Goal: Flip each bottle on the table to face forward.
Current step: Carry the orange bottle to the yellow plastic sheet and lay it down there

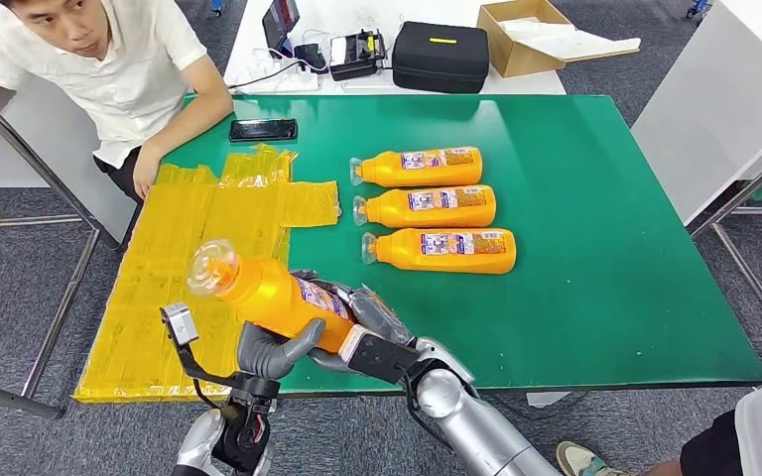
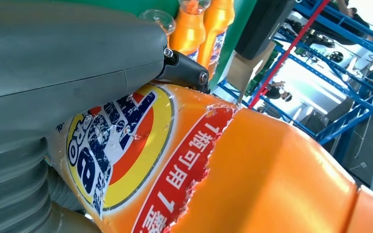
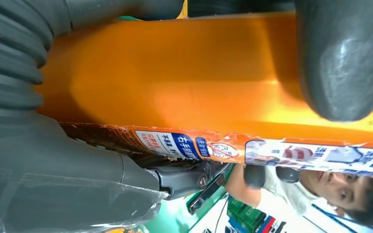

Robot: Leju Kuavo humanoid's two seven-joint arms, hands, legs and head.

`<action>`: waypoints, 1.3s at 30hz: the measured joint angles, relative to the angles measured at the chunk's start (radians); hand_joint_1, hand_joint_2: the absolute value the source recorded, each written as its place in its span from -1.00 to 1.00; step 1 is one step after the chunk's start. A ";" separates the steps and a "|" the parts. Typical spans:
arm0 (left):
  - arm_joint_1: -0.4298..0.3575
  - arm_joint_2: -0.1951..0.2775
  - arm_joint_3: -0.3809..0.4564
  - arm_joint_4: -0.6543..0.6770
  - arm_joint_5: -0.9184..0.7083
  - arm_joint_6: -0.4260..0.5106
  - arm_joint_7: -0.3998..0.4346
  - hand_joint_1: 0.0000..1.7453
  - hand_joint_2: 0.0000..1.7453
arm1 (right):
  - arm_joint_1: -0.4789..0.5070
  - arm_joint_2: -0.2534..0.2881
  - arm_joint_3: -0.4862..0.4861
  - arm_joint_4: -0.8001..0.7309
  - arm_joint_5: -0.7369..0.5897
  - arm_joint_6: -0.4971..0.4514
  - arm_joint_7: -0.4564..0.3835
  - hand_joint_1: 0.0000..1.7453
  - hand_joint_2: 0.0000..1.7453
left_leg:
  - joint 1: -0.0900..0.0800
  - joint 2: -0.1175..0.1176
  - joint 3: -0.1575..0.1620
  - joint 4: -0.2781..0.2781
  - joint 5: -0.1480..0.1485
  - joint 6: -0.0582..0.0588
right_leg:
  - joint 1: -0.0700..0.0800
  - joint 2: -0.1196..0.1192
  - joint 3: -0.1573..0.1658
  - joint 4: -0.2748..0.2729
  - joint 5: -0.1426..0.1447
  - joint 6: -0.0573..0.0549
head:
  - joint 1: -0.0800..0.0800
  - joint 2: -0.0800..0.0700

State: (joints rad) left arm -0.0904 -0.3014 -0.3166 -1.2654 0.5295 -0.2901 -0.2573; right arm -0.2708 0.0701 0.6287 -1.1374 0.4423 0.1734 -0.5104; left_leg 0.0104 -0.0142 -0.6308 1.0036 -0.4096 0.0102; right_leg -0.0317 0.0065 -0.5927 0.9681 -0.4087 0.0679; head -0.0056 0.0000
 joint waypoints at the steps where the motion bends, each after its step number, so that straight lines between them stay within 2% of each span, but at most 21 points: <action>1: 0.000 0.000 0.000 0.000 -0.003 0.000 -0.003 1.00 1.00 | 0.000 0.002 0.000 0.003 0.000 -0.003 0.000 0.08 1.00 | 0.000 0.000 0.000 0.000 0.000 0.000 | 0.000 0.000 0.000 0.000 0.000 0.000 | 0.000 0.000; 3: 0.000 0.000 0.000 0.000 -0.005 0.002 -0.008 1.00 1.00 | 0.001 0.005 0.000 0.008 0.004 -0.012 0.000 -0.80 1.00 | 0.000 0.000 0.000 0.000 0.000 0.000 | 0.000 0.000 0.000 0.000 0.000 0.000 | 0.000 0.000; 4: 0.000 0.000 0.000 0.000 -0.006 0.003 -0.010 1.00 1.00 | 0.003 0.008 0.000 0.010 0.008 -0.019 0.000 -1.00 1.00 | 0.000 0.000 0.000 0.000 0.000 0.000 | 0.000 0.000 0.000 0.000 0.000 0.000 | 0.000 0.000; 16: 0.009 0.000 0.002 -0.026 -0.048 0.058 -0.021 1.00 1.00 | 0.065 0.059 -0.019 -0.024 0.163 -0.155 0.051 -1.00 1.00 | 0.000 0.000 0.000 0.000 0.000 0.000 | 0.000 0.000 0.000 0.000 0.000 0.000 | 0.000 0.000; 33: 0.016 0.000 0.012 -0.054 -0.066 0.073 -0.029 1.00 1.00 | 0.108 0.069 -0.046 -0.064 0.196 -0.171 0.057 -1.00 1.00 | 0.000 0.000 0.000 0.000 0.000 0.000 | 0.000 0.000 0.000 0.000 0.000 0.000 | 0.000 0.000; 39: 0.026 0.000 0.027 -0.094 -0.243 0.189 -0.069 1.00 1.00 | 0.158 0.071 -0.068 -0.130 0.347 -0.255 0.073 -1.00 1.00 | 0.000 0.000 0.000 0.000 0.000 0.000 | 0.000 0.000 0.000 0.000 0.000 0.000 | 0.000 0.000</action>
State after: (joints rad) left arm -0.0647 -0.3018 -0.2901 -1.3593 0.2866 -0.1010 -0.3268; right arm -0.1126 0.1407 0.5607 -1.2679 0.7891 -0.0812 -0.4375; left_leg 0.0105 -0.0143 -0.6310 1.0035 -0.4097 0.0101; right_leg -0.0317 0.0065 -0.5929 0.9681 -0.4089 0.0679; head -0.0053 0.0000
